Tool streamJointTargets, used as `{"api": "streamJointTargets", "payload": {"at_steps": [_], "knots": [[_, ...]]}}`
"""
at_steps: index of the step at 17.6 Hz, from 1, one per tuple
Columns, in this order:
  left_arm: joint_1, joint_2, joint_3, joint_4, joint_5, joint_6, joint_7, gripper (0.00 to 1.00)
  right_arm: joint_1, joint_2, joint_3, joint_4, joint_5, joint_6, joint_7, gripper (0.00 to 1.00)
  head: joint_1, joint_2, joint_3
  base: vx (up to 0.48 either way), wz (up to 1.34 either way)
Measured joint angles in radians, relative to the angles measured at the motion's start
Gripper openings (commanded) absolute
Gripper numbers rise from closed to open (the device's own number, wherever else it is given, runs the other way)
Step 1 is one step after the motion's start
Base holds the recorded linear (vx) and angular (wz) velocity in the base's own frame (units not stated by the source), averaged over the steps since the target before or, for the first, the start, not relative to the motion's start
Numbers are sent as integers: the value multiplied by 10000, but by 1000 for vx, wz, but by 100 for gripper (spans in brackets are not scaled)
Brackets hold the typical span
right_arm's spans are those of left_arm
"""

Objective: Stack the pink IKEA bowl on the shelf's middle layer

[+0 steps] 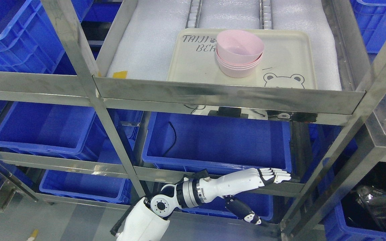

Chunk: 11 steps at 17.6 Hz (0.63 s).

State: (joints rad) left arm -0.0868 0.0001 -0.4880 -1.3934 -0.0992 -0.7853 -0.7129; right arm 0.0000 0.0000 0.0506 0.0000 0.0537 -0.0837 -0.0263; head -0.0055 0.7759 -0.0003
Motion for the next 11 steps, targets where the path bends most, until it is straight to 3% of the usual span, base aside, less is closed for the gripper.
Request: {"api": "streamJointTargets", "payload": {"at_steps": [4, 8, 11], "knots": [[473, 0, 370, 628, 290, 61, 2148, 100, -2, 0, 0, 0, 0, 0, 0, 100, 0, 0, 0, -27, 27], [705, 0, 639, 1158, 475, 1475, 5128, 100, 1, 0, 0, 0, 0, 0, 0, 100, 0, 0, 0, -65, 67], [775, -1, 760, 1421, 535, 2063, 6231, 100, 0, 0, 0, 0, 0, 0, 0, 100, 0, 0, 0, -62, 77]]}}
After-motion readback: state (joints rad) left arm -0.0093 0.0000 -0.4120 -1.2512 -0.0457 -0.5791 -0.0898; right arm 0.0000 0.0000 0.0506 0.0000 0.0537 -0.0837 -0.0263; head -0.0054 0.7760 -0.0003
